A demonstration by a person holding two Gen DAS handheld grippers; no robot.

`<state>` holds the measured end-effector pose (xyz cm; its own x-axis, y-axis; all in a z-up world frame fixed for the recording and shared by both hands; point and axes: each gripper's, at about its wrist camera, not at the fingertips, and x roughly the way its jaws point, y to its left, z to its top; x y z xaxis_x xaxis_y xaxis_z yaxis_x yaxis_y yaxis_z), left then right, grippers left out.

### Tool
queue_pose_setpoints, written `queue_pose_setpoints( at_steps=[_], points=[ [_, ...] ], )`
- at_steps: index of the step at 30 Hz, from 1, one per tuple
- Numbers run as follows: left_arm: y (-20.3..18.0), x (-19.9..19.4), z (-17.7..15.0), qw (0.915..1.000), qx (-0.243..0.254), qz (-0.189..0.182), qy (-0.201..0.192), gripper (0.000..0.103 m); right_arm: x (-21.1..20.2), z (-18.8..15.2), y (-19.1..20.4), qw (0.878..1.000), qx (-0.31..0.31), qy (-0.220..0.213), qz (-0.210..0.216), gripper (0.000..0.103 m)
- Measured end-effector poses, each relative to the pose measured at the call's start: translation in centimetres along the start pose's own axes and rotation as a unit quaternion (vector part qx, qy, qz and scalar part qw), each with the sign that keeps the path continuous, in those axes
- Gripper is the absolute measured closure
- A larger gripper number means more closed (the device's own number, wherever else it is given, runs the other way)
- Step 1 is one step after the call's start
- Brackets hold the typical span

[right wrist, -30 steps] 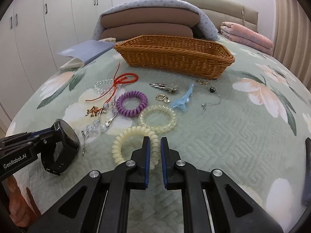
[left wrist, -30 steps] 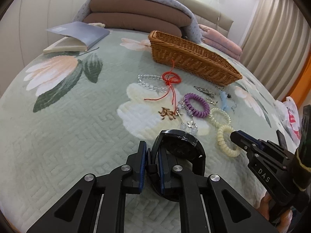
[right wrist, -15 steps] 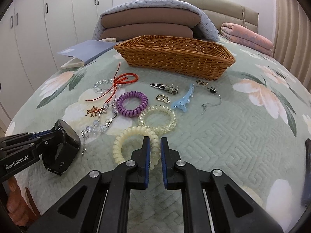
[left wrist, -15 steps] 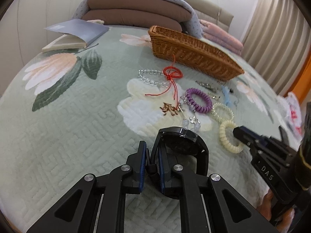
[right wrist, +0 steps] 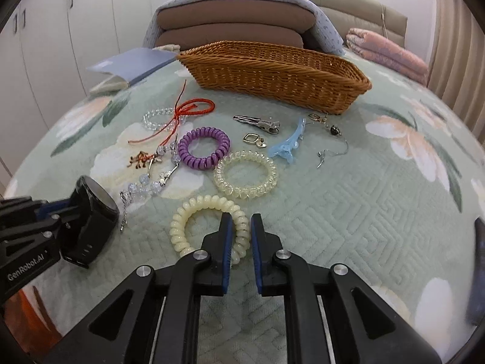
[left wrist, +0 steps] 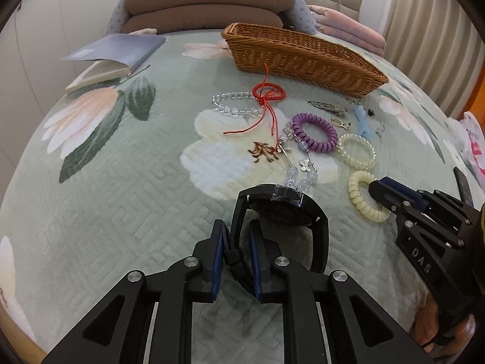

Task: Organize jewelry
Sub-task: 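Carry the watch and cream hair tie into the wicker basket and release both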

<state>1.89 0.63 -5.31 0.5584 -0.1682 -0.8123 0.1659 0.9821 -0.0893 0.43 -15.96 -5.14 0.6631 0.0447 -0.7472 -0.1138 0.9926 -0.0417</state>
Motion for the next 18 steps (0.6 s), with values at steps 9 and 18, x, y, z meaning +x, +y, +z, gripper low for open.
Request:
queue_pose_setpoints(
  at_steps=[9, 18],
  points=[
    [1.3, -0.8, -0.1, 0.9972, -0.040, -0.048, -0.042, 0.092, -1.4, 0.1, -0.4, 0.999, 0.006, -0.027, 0.018, 0.092],
    [1.9, -2.9, 1.9, 0.9898, -0.065, -0.095, -0.084, 0.092, -4.9, 2.6, -2.6, 0.995, 0.041, -0.076, 0.042, 0.091]
  ],
)
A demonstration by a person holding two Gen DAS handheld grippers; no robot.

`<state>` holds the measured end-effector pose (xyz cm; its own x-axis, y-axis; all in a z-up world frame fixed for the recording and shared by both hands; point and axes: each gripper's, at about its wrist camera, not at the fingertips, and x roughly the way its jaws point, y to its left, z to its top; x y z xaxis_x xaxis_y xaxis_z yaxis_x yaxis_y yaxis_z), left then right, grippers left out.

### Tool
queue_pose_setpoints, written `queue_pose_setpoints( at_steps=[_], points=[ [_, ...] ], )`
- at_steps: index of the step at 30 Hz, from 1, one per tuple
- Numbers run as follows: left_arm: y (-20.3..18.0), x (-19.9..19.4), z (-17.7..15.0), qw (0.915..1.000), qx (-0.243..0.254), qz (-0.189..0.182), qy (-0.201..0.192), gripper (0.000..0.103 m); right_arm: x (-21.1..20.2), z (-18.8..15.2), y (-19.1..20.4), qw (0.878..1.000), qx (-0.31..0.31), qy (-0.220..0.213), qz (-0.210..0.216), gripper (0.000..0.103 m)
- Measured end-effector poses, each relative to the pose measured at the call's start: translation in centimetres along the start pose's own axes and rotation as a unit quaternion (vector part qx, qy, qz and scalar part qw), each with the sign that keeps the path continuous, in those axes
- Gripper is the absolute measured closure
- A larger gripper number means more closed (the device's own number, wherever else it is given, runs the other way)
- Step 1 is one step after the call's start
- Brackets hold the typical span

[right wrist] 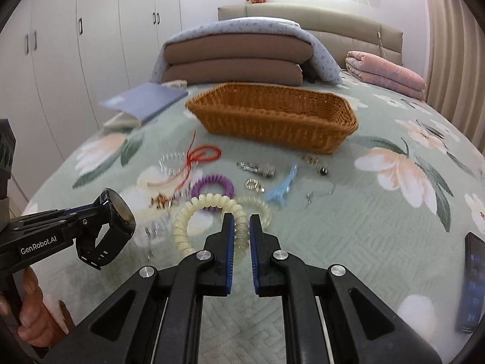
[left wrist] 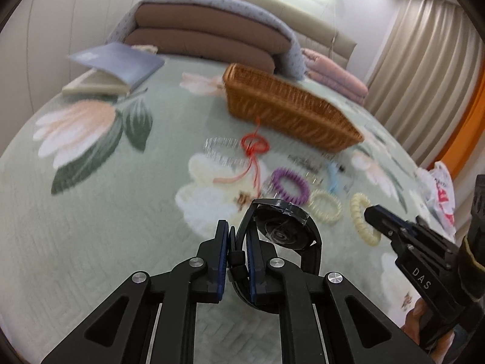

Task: Organize jewelry
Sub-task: 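Carry the watch and cream hair tie into the wicker basket and release both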

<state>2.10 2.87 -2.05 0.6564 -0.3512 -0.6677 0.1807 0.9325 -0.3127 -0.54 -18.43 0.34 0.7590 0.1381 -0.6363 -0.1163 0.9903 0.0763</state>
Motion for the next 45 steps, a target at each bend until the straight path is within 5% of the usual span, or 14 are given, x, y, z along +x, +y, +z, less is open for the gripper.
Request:
queue_pose_setpoints(
  at_steps=[11, 15, 19, 30, 39, 45],
  points=[
    [-3.8, 1.0, 11.5, 0.9926, 0.017, -0.056, -0.107, 0.092, 1.0, 10.6, -5.4, 0.995, 0.045, -0.072, -0.045, 0.091],
    [-4.9, 5.1, 16.9, 0.9904, 0.020, -0.049, -0.128, 0.092, 4.8, 14.5, -7.7, 0.994, 0.060, -0.073, -0.060, 0.091],
    [-4.8, 11.4, 20.4, 0.9941, -0.002, -0.044, -0.099, 0.092, 10.3, 15.7, -10.0, 0.993, 0.084, -0.045, -0.065, 0.091],
    [-4.2, 18.2, 19.4, 0.9990, 0.013, -0.017, -0.039, 0.091, 15.8, 13.3, -12.1, 0.992, 0.114, 0.024, -0.041, 0.091],
    [-4.2, 16.8, 19.4, 0.9978, 0.020, -0.025, -0.058, 0.064, 15.7, 12.9, -12.8, 0.991, 0.128, 0.020, -0.025, 0.090],
    [-4.7, 12.7, 19.2, 0.9941, 0.027, -0.057, -0.088, 0.063, 12.1, 12.7, -12.1, 0.992, 0.125, -0.024, -0.009, 0.085]
  ],
)
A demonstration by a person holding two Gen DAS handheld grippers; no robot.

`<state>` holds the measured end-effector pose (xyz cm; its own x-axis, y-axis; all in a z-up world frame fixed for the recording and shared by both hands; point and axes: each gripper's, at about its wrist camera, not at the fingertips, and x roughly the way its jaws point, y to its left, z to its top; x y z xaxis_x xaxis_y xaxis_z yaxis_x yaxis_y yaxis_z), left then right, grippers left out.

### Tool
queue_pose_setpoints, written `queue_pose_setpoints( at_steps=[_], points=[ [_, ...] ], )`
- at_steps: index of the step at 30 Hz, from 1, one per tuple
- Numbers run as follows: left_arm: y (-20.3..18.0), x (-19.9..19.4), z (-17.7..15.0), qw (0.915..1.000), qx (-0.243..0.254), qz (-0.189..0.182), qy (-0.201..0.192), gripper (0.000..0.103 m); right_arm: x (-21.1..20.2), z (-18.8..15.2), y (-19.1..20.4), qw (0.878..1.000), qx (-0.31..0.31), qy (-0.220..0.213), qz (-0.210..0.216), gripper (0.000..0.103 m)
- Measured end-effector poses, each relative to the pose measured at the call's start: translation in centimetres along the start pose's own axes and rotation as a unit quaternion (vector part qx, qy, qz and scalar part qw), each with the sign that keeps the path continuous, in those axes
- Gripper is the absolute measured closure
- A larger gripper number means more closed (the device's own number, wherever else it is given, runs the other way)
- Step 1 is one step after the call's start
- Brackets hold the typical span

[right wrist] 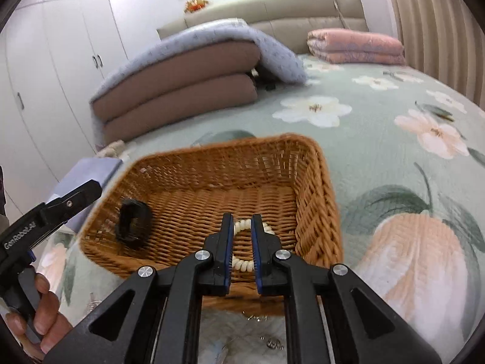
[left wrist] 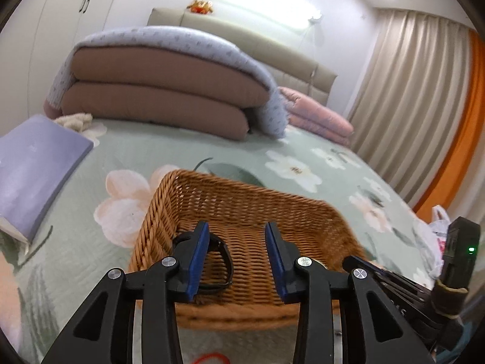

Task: Organize jewelry
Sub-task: 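Carry the watch and cream hair tie into the wicker basket and release both, then lower the left tool onto the crystal charm keychain and grasp it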

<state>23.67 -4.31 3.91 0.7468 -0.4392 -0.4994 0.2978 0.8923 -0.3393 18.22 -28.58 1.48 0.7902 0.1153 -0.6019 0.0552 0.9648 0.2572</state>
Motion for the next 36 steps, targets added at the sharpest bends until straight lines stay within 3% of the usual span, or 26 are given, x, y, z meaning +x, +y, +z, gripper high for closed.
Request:
queue_pose_setpoints(
  at_steps=[2, 6, 10, 14, 24, 36],
  points=[
    [-0.3, -2.4, 0.0, 0.9999, -0.002, -0.011, -0.010, 0.061, -1.9, -0.2, 0.2, 1.000, 0.005, -0.011, 0.015, 0.077],
    [-0.1, -8.3, -1.5, 0.9989, -0.009, -0.021, -0.042, 0.043, -7.0, -2.2, 0.7, 0.998, 0.006, -0.044, 0.035, 0.068],
    [0.8, -13.3, -4.9, 0.9986, -0.011, -0.004, -0.052, 0.043, -10.3, -5.9, 1.0, 0.998, 0.015, -0.041, 0.054, 0.068],
    [2.3, -16.0, -8.9, 0.9983, -0.039, 0.017, -0.040, 0.043, -11.3, -9.3, 1.6, 0.998, 0.014, -0.021, 0.056, 0.068],
    [3.2, -14.9, -15.4, 0.9982, -0.053, 0.004, 0.028, 0.043, -9.7, -14.6, 3.0, 0.998, -0.006, 0.048, 0.035, 0.068],
    [2.4, -11.1, -16.5, 0.9935, -0.045, -0.002, 0.105, 0.044, -6.8, -14.4, 3.9, 0.995, -0.025, 0.095, 0.013, 0.068]
  ],
)
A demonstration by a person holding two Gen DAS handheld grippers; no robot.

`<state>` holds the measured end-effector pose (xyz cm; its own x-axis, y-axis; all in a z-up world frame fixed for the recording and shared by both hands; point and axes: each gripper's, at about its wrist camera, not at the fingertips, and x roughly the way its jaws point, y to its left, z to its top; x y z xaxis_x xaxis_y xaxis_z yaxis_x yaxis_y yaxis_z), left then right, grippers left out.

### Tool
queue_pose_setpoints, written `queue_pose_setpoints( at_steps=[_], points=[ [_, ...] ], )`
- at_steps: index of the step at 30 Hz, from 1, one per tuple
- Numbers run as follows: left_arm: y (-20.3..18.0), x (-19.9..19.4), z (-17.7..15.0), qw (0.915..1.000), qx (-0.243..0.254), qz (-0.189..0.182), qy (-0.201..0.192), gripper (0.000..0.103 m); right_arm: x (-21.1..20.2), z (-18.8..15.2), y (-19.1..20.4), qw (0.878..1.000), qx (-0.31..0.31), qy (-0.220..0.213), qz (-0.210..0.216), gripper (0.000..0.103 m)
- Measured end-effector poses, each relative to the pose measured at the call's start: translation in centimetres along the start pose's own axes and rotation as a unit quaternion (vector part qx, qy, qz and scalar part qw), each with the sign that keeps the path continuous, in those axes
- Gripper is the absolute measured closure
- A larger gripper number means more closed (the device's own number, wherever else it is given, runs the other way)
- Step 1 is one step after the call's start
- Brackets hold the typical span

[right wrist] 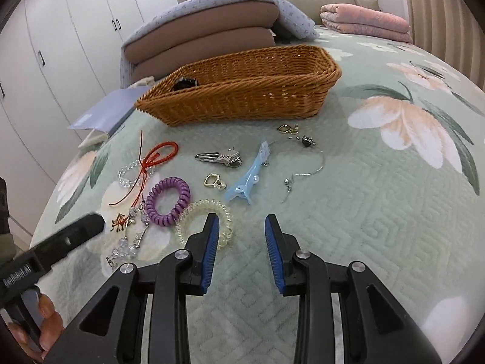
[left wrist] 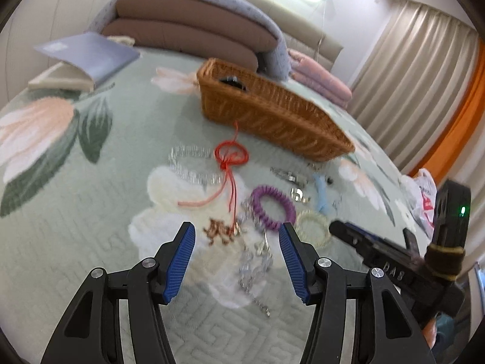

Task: Organize jewelry
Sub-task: 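Lower the left tool onto the crystal charm keychain and grasp it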

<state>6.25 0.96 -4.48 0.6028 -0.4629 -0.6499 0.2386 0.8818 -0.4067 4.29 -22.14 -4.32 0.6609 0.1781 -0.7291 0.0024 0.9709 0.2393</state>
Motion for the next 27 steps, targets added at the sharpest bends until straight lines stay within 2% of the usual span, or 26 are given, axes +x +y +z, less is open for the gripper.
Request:
queue_pose_setpoints(
  at_steps=[2, 6, 9, 11, 13, 14, 15, 17, 20, 23, 27],
  points=[
    [-0.4, 0.3, -0.5, 0.9998, 0.012, -0.001, 0.013, 0.044, 0.3, 0.2, 0.3, 1.000, -0.003, 0.004, -0.002, 0.068],
    [-2.3, 0.9, -1.2, 0.9964, 0.070, 0.039, 0.030, 0.045, 1.1, 0.3, 1.4, 0.999, -0.028, 0.010, -0.029, 0.068],
    [-2.5, 0.8, -1.6, 0.9940, 0.091, 0.051, 0.032, 0.051, 1.5, 0.2, 2.2, 0.998, -0.048, 0.011, -0.046, 0.068],
    [-2.3, 0.8, -1.6, 0.9931, 0.097, 0.056, 0.036, 0.058, 1.7, 0.1, 2.6, 0.996, -0.058, 0.010, -0.060, 0.068],
    [-2.5, 0.8, -1.9, 0.9895, 0.117, 0.077, 0.037, 0.066, 1.7, -0.1, 3.0, 0.995, -0.067, 0.006, -0.075, 0.072],
    [-2.7, 0.9, -2.1, 0.9872, 0.127, 0.090, 0.036, 0.069, 1.6, -0.1, 3.1, 0.994, -0.071, 0.004, -0.080, 0.079],
    [-2.9, 0.9, -2.2, 0.9851, 0.133, 0.104, 0.034, 0.077, 1.6, -0.2, 3.2, 0.994, -0.073, 0.003, -0.082, 0.088],
    [-2.7, 0.6, -2.1, 0.9827, 0.136, 0.122, 0.032, 0.087, 1.4, -0.4, 3.2, 0.994, -0.072, 0.000, -0.081, 0.090],
    [-1.3, -0.2, -2.0, 0.9859, 0.122, 0.109, 0.033, 0.093, 1.1, -0.4, 2.5, 0.996, -0.056, -0.002, -0.068, 0.092],
    [0.4, -1.2, -1.9, 0.9902, 0.098, 0.093, 0.034, 0.094, 1.0, -0.3, 1.9, 0.998, -0.042, -0.002, -0.055, 0.092],
    [0.7, -1.7, -2.0, 0.9912, 0.103, 0.073, 0.039, 0.093, 1.0, -0.3, 2.0, 0.998, -0.041, -0.003, -0.052, 0.092]
  ],
)
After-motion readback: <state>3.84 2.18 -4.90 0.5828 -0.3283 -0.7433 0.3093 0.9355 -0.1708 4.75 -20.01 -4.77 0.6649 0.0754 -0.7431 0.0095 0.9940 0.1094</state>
